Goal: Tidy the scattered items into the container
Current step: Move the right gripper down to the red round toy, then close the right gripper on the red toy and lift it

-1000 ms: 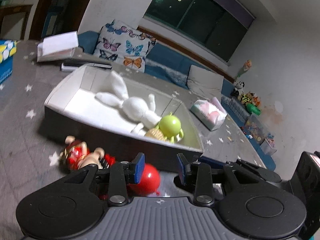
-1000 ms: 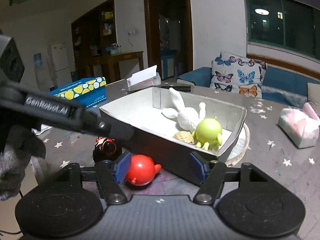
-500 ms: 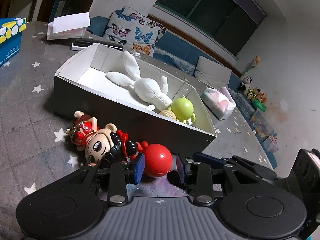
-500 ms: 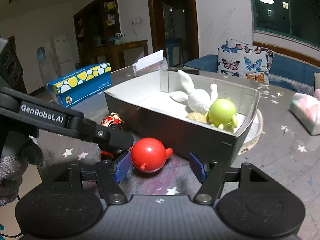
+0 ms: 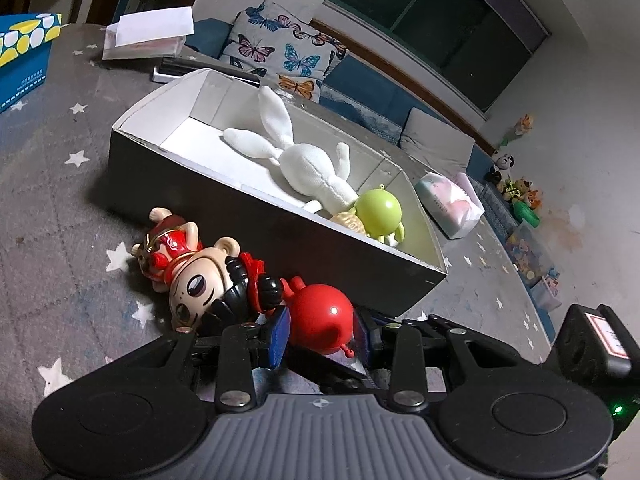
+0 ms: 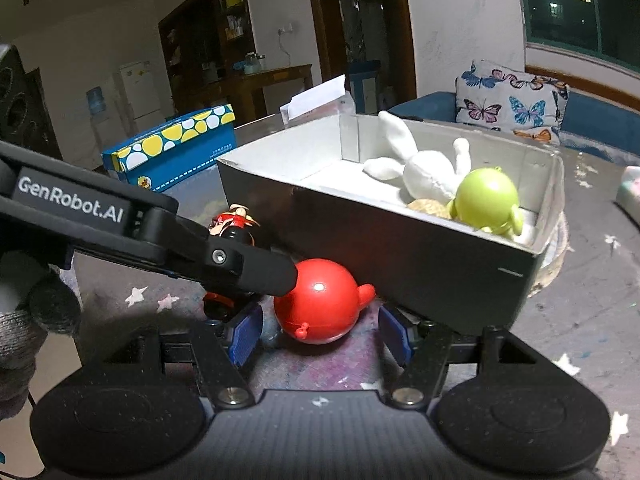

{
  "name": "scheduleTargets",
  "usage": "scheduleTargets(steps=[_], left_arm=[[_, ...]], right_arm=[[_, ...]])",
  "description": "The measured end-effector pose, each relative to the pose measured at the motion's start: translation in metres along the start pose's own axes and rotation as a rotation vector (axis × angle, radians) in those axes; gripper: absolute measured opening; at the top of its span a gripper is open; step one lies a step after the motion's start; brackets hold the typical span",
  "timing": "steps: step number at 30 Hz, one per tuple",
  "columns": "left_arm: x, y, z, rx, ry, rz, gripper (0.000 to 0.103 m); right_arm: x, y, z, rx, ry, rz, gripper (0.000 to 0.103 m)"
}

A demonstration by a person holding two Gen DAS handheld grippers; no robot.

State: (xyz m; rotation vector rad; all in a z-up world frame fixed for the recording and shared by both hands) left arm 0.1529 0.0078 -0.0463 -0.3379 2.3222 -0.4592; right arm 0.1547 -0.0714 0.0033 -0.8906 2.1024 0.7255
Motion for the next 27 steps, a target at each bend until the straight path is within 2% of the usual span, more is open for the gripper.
scheduleTargets(steps=[2,6,8,24,27], left_arm=[[0.000,-0.001,0.002,0.000,0.004,0.003,0.037],[0.001,-0.001,0.006,0.008,0.017,0.003,0.037],[0.003,-0.001,0.006,0.013,0.017,0.002,0.037],[0.021,-0.014,-0.003,0.074,0.092,0.062,0.037],[0.019,-0.013,-0.004,0.084,0.090,0.046,0.037]], right_arm=[[0.001,0.001,0.003,-0.003,0.003,-0.006,0.063],[0.002,0.002,0.007,-0.016,0.012,-0.003,0.050],[0.003,0.002,0.006,-0.020,0.015,0.001,0.047],[0.020,0.006,-0.018,-0.020,0.030,0.012,0.047],[0.025,0.007,-0.023,-0.027,0.037,0.018,0.047]])
Point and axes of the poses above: each gripper's, at about its wrist camera, not at the fingertips, and z roughly the way its jaws point, y to its left, x to its underside, the point moved 9 cm from there along z, roughly the way its jaws point, and after that the axes turned 7 degrees about -x, right-handed, at the moved point
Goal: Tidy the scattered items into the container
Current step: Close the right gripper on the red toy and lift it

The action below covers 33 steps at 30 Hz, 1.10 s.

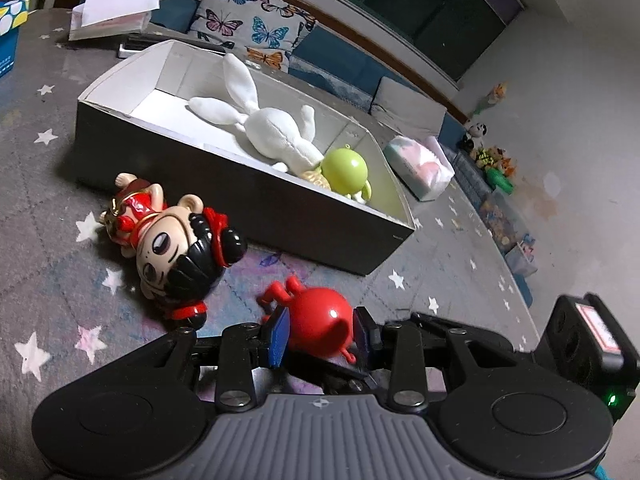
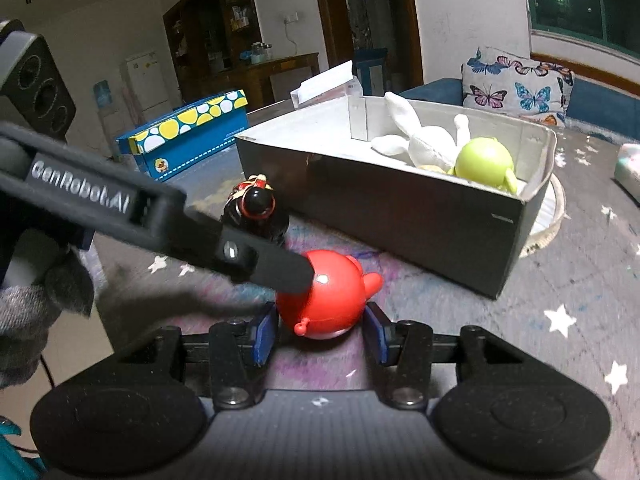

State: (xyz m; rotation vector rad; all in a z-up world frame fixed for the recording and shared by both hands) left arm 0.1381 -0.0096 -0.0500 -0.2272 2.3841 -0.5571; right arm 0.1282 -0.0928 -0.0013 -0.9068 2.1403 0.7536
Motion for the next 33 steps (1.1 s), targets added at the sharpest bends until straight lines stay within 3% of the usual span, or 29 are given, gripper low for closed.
scheduleTargets(steps=[6,33], left_arm=[[-0.002,0.007,0.006,0.015,0.036,-0.061,0.037],[-0.019,0.014,0.019,0.020,0.073,-0.113,0.038]], right_arm=[[0.002,0.001,-0.007,-0.025,0.008,0.027,0.048],[-0.010,-0.012,-0.008,-0.087,0.001,0.182,0.049]])
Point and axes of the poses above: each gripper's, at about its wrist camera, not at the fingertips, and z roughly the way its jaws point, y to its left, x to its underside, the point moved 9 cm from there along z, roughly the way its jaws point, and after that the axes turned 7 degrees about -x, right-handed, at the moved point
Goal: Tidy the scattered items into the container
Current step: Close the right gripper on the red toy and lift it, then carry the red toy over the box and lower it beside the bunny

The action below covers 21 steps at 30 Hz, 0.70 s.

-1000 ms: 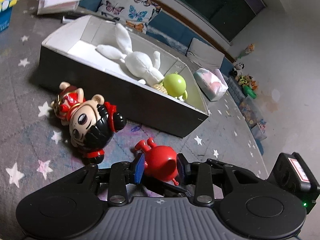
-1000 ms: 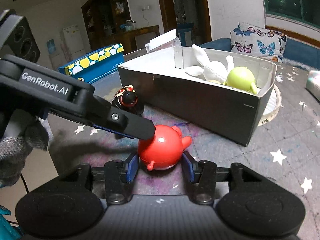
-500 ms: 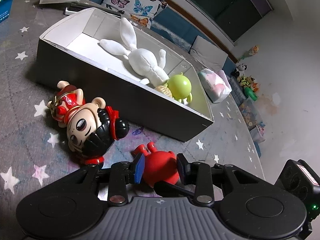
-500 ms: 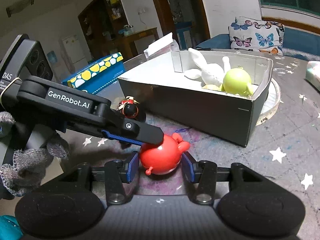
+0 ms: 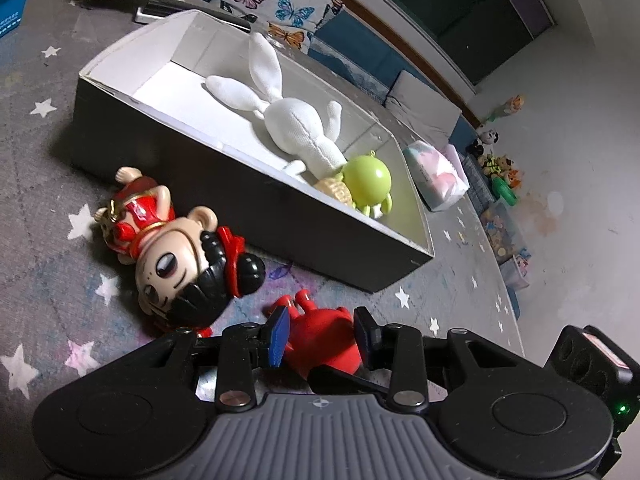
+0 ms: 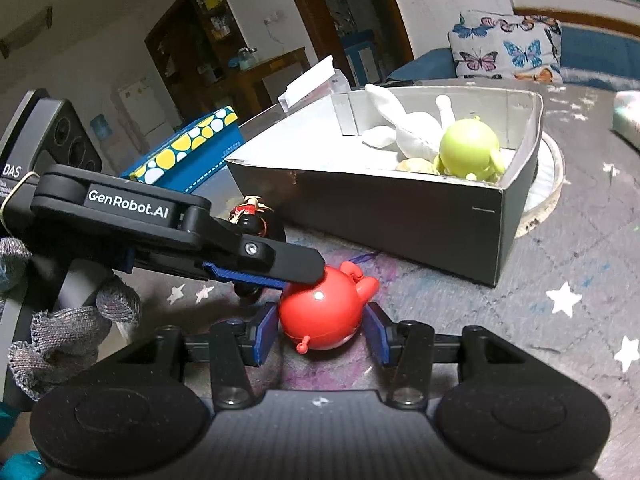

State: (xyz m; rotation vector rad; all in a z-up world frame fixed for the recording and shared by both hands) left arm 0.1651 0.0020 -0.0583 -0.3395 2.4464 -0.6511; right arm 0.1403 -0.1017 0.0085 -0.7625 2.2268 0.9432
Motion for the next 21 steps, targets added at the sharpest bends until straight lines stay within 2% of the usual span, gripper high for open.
scheduleTargets(steps=[15,21], left_arm=[[-0.0013,0.0001,0.0075,0.009,0.019,-0.019,0.039],[0.0003,-0.0009,0.0002,0.037,0.018,-0.040,0.038]], right_arm=[[-0.0019,-0.0028,0.0070,-0.014,-0.010,0.061,0.048],[-0.0028,0.0038,0.0016,-0.007,-0.017,0.027,0.048]])
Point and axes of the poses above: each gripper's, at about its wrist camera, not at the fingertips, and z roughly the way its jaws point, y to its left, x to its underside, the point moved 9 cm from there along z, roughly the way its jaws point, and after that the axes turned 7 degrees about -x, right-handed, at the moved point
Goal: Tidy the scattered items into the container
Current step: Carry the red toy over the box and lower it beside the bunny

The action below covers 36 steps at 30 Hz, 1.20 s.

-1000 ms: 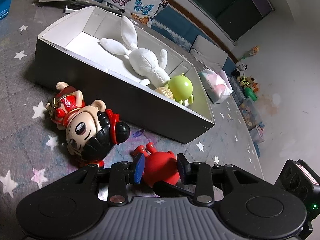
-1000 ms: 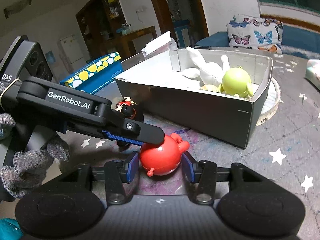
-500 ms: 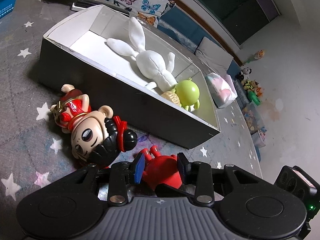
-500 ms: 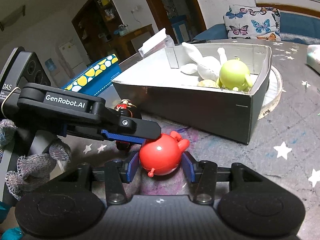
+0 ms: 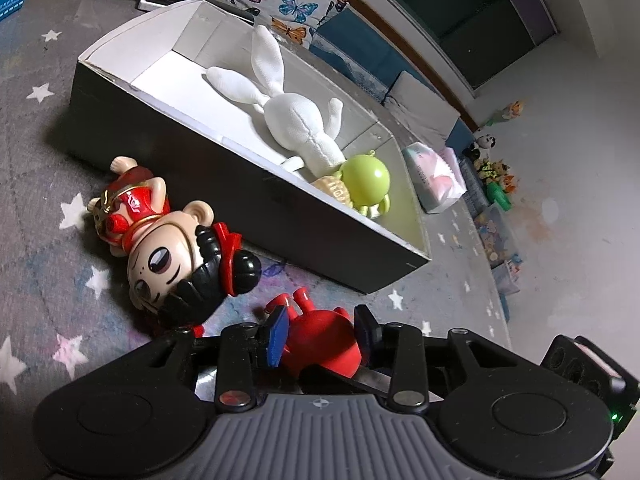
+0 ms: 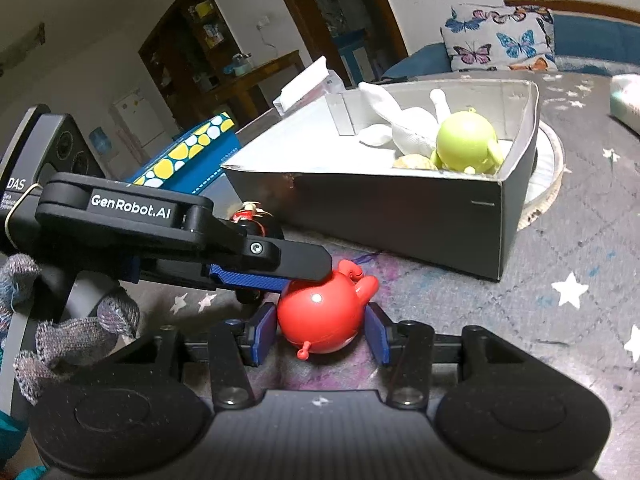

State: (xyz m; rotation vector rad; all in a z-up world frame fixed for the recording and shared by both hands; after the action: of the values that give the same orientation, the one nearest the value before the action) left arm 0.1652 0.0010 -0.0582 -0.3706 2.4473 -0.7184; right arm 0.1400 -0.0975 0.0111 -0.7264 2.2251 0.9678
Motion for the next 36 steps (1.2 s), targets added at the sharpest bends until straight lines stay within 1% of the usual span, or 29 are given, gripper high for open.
scheduleTargets(steps=[4,7,10,14,18,21,25,29,36], left_arm=[[-0.006,-0.011,-0.016,0.032,-0.038,0.009,0.038],[-0.017,-0.024,-0.029,0.052,-0.091,0.035,0.038],[-0.036,-0.032,-0.038,0.069,-0.140,0.037,0.038],[-0.064,-0.036,-0.043,0.081,-0.193,0.025,0.038],[-0.097,-0.029,-0.037,0.078,-0.225,-0.008,0.039],[-0.117,-0.018,-0.023,0.070,-0.226,-0.040,0.039],[-0.132,-0.002,0.000,0.061,-0.208,-0.076,0.039],[-0.139,0.014,0.023,0.045,-0.170,-0.109,0.039],[-0.143,0.027,0.045,0.001,-0.118,-0.110,0.039]], right_arm=[[-0.010,0.010,-0.013,0.013,-0.031,-0.060,0.048],[-0.028,0.017,-0.023,0.021,-0.065,-0.106,0.048],[-0.050,0.021,-0.026,0.028,-0.093,-0.152,0.048],[-0.083,0.024,-0.020,0.038,-0.108,-0.219,0.048],[-0.114,0.020,0.000,0.047,-0.098,-0.278,0.048],[-0.130,0.011,0.020,0.054,-0.071,-0.290,0.048],[-0.141,-0.006,0.049,0.063,-0.022,-0.290,0.048],[-0.142,-0.024,0.074,0.063,0.039,-0.279,0.048],[-0.134,-0.040,0.100,0.074,0.123,-0.300,0.048]])
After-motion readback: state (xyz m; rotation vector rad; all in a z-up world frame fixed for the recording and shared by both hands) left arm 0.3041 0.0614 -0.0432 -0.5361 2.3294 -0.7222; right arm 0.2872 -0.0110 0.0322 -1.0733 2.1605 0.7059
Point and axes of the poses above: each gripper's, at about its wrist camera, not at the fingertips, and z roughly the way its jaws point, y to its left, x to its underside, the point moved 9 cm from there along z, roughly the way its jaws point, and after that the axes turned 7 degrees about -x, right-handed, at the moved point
